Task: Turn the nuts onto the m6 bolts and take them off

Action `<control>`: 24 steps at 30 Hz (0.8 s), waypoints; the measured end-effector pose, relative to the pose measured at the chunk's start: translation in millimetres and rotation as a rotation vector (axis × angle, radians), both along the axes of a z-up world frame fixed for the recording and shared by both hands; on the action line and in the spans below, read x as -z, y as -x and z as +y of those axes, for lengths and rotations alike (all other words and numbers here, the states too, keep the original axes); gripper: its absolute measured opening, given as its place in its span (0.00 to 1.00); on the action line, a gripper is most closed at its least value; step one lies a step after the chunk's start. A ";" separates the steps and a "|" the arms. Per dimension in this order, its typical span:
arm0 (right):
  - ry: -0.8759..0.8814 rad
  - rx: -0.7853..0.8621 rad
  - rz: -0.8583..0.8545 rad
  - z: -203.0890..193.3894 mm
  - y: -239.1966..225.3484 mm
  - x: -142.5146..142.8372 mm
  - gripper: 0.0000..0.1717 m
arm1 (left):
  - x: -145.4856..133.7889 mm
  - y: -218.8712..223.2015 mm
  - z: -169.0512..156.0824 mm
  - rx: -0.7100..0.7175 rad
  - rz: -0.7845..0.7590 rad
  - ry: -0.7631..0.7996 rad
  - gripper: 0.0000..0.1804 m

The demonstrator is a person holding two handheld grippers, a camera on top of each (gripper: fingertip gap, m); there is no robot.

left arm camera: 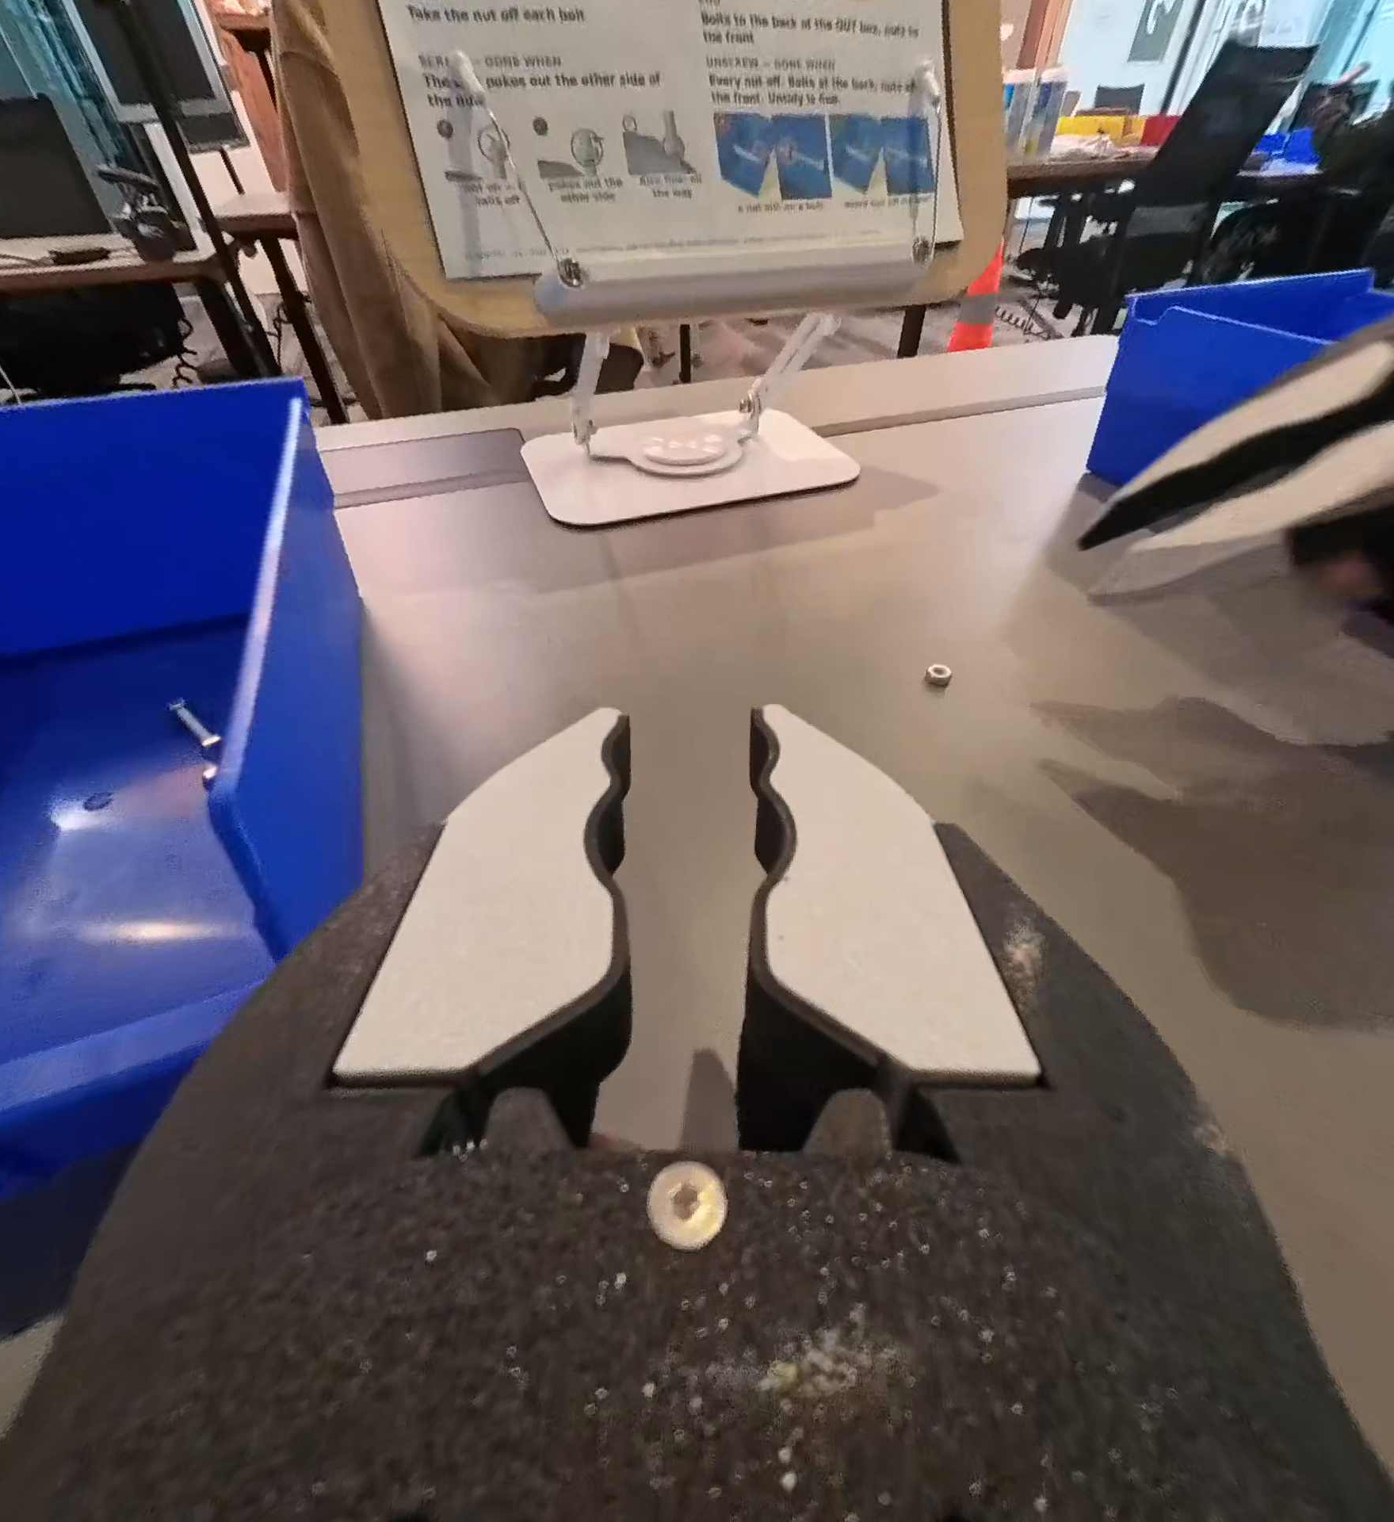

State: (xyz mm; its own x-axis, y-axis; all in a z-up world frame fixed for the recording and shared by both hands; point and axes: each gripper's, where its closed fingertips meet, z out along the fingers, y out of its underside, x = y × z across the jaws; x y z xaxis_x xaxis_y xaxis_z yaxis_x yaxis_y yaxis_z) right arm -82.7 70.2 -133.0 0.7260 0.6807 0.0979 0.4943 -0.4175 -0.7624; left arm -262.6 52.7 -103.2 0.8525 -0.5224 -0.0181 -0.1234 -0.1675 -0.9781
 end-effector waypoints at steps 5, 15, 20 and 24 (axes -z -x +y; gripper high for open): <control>0.228 -0.218 -0.200 23.3 17.7 28.7 0.18 | 0.1 -7.3 0.9 0.026 0.019 -0.021 0.15; 0.205 -0.725 -0.652 26.3 19.2 45.9 0.14 | 6.1 -13.3 2.4 0.064 0.040 0.005 0.16; 0.231 -0.773 -0.668 29.8 24.8 47.3 0.13 | 7.4 -15.9 3.0 0.073 0.056 0.003 0.16; 0.255 -0.793 -0.683 31.1 25.7 52.4 0.13 | 8.3 -16.3 3.9 0.077 0.052 0.014 0.17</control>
State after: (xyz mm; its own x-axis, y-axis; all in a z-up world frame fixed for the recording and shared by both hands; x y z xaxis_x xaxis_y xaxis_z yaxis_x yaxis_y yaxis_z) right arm -108.4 101.3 -185.3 -0.0862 0.9908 0.1042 0.9822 0.1020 -0.1580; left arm -246.3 56.6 -111.4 0.8077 -0.5872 -0.0530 -0.1867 -0.1694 -0.9677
